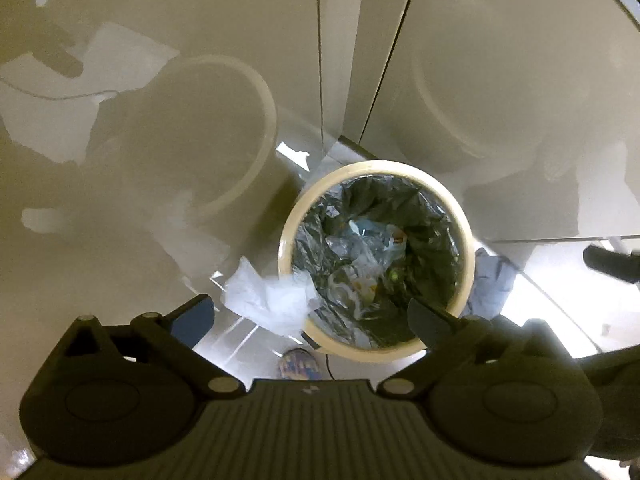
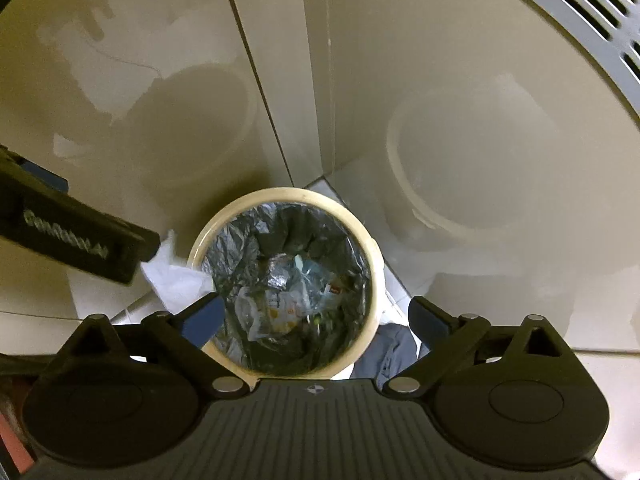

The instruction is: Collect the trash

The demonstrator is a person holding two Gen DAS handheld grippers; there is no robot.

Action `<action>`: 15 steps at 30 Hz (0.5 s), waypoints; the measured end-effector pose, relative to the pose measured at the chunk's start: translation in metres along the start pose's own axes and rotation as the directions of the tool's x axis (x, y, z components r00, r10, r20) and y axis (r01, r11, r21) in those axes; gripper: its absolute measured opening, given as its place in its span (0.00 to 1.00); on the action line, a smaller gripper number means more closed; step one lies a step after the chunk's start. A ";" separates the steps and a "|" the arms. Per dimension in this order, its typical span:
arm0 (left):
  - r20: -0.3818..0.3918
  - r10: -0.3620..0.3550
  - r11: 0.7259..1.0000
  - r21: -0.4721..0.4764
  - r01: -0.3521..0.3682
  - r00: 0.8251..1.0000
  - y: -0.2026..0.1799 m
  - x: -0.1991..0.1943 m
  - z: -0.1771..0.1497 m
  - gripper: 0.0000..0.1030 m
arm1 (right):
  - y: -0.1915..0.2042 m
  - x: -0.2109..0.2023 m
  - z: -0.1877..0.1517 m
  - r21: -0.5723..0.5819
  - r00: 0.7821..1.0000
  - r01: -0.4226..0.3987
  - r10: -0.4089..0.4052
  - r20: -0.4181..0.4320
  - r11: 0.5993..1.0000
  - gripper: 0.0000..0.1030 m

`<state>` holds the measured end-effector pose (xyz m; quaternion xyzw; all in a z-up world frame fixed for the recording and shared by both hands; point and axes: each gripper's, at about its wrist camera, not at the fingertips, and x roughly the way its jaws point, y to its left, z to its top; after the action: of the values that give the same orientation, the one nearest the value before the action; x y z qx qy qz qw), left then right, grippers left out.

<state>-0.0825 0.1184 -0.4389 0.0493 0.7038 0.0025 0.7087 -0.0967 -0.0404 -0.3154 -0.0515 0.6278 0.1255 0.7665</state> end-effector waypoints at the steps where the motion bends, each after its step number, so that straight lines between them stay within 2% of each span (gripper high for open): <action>1: -0.001 -0.001 1.000 0.000 0.001 1.000 0.001 -0.002 -0.003 1.00 | 0.000 -0.003 -0.003 0.011 1.000 -0.006 0.006 -0.001 1.000 0.96; 7: -0.002 -0.016 1.000 -0.019 0.016 1.000 -0.002 -0.025 -0.016 1.00 | 0.001 -0.033 -0.011 0.073 1.000 -0.019 0.018 0.014 0.997 0.96; 15: 0.084 -0.018 1.000 -0.008 0.019 0.996 -0.003 -0.075 -0.036 1.00 | 0.000 -0.089 -0.014 0.168 0.996 -0.024 0.008 0.092 0.986 0.97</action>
<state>-0.1191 0.1127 -0.3642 0.0396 0.6739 -0.0030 0.7378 -0.1265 -0.0549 -0.2311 0.0245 0.6008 0.0804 0.7950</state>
